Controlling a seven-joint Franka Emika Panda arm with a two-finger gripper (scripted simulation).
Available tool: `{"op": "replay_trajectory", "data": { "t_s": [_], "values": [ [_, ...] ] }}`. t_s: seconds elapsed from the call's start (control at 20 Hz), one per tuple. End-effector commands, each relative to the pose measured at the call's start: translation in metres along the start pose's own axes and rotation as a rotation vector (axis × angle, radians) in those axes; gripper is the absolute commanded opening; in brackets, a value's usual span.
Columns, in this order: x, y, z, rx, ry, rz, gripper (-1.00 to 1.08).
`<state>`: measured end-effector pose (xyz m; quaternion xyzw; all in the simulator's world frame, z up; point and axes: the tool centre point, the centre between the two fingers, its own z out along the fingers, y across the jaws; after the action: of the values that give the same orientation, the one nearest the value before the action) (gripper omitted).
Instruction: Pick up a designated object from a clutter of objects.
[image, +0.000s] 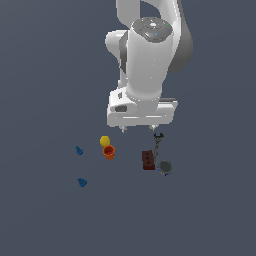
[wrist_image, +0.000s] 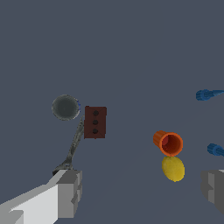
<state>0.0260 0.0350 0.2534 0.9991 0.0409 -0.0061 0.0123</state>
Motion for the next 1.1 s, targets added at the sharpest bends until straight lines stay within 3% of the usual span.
{"op": "replay_trajectory", "data": {
  "t_s": [0.0, 0.55, 1.05],
  "values": [
    [0.007, -0.008, 0.023, 0.002, 0.001, 0.005, 1.00],
    [0.023, -0.048, 0.133, 0.016, 0.010, 0.033, 1.00],
    [0.022, -0.062, 0.171, 0.024, 0.013, 0.044, 1.00]
  ]
}}
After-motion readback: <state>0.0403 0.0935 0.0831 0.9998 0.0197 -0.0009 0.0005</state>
